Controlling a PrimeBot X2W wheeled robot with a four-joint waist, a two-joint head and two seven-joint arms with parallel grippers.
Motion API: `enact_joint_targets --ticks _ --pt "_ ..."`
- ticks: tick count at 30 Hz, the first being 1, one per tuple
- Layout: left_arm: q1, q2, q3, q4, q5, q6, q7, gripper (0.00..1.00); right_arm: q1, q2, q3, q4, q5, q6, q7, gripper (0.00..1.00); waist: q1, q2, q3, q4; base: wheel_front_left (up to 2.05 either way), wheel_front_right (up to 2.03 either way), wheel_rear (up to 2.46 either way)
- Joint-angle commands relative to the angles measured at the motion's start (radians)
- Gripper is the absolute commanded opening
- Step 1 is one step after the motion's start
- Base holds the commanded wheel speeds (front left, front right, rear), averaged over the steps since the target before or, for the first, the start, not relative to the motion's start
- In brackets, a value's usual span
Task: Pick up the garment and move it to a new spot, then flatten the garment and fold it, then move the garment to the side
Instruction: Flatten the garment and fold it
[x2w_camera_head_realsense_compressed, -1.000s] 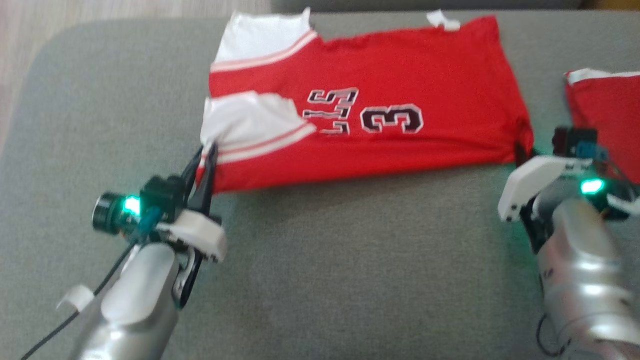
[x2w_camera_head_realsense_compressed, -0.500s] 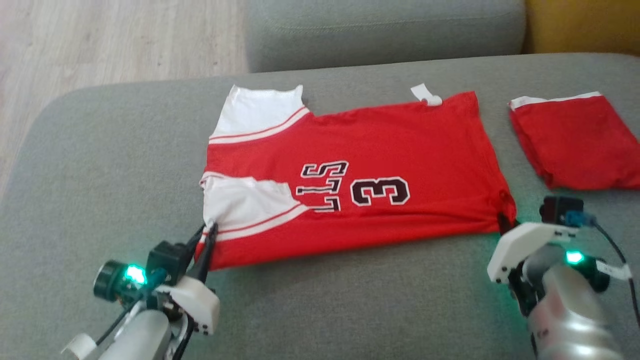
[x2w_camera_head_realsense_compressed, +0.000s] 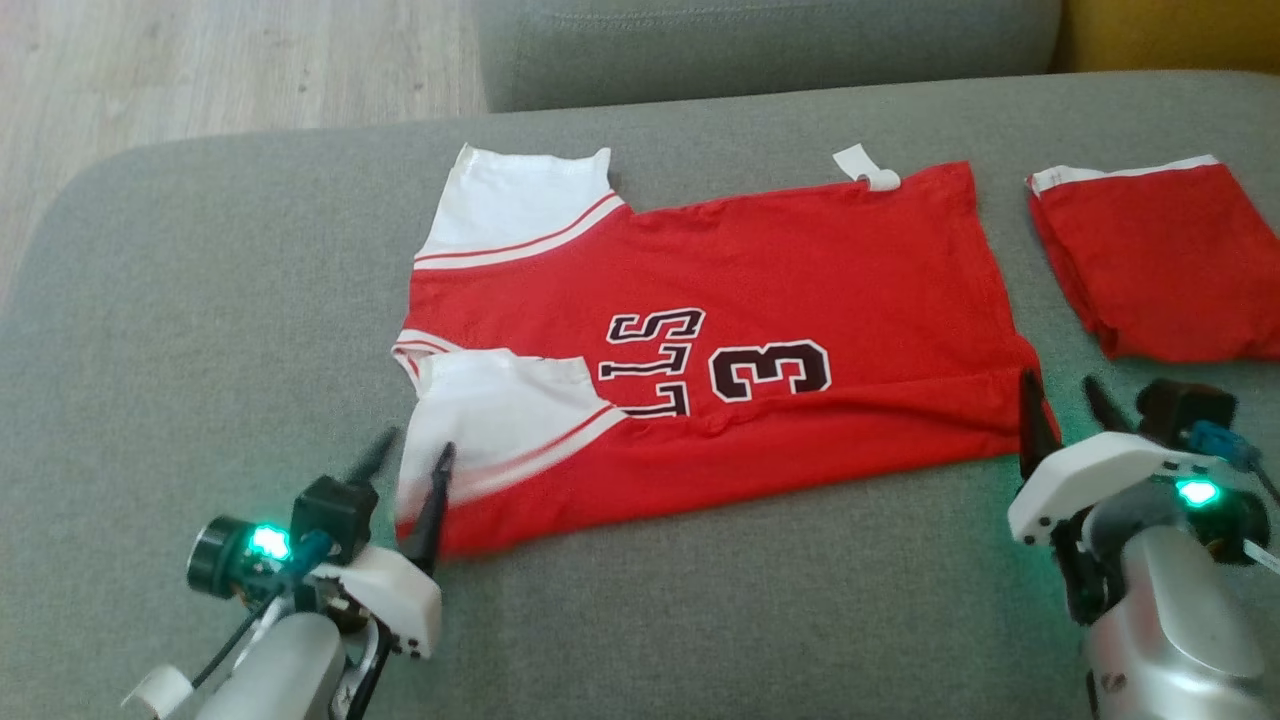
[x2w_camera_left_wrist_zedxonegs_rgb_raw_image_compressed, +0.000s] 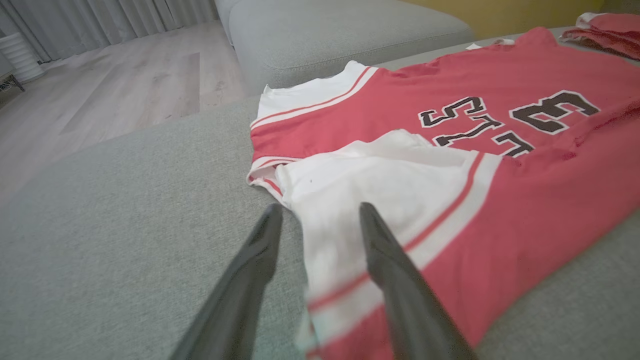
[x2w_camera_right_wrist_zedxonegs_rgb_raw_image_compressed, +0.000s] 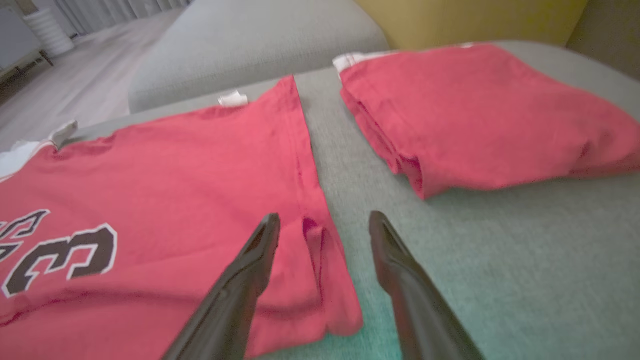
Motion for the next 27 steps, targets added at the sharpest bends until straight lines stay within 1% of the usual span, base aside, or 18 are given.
enact_joint_targets --ticks 1,4,8,12,15,18,21,22,27 --pt "-0.067 0.017 0.043 -0.014 -0.009 0.008 -0.017 1.0 -0.01 -0.004 0.025 -0.047 0.002 -0.002 -0.024 1.0 0.0 -0.0001 0.007 0.003 0.0 0.0 0.0" --pt "-0.088 0.008 0.055 -0.007 -0.015 0.018 -0.039 1.0 0.002 -0.004 0.053 -0.094 0.024 -0.002 -0.077 1.0 0.0 -0.0001 0.016 0.004 0.0 0.0 0.0" --pt "-0.113 0.001 0.086 -0.027 -0.021 0.043 -0.077 1.0 0.021 -0.004 0.086 -0.161 0.015 -0.002 -0.162 1.0 0.0 -0.0001 0.027 0.003 0.0 0.0 0.0" --pt "-0.128 -0.001 0.118 -0.086 -0.015 0.062 -0.102 1.0 0.041 -0.004 0.113 -0.224 -0.002 -0.002 -0.221 1.0 0.0 -0.0001 0.036 -0.001 0.0 0.0 0.0" --pt "-0.136 0.001 0.142 -0.156 0.001 0.064 -0.107 1.0 0.053 -0.004 0.122 -0.267 -0.004 -0.002 -0.242 1.0 0.0 -0.0001 0.046 -0.006 0.0 0.0 0.0" --pt "-0.142 0.006 0.173 -0.248 0.024 0.056 -0.107 1.0 0.057 -0.004 0.13 -0.305 -0.002 -0.002 -0.25 1.0 0.0 -0.0001 0.062 -0.017 0.0 0.0 0.0" --pt "-0.157 0.022 0.199 -0.304 0.039 0.035 -0.108 1.0 0.055 -0.004 0.136 -0.336 0.008 -0.002 -0.253 1.0 0.0 -0.0001 0.083 -0.034 0.0 0.0 0.0" --pt "-0.157 0.022 0.199 -0.304 0.039 0.035 -0.108 1.0 0.055 -0.004 0.136 -0.336 0.008 -0.002 -0.253 1.0 0.0 -0.0001 0.083 -0.034 0.0 0.0 0.0" --pt "-0.257 0.083 0.203 -0.291 0.059 -0.025 -0.093 1.0 0.04 -0.004 0.153 -0.397 0.029 -0.002 -0.254 1.0 0.0 -0.0001 0.137 -0.074 0.0 0.0 0.0"
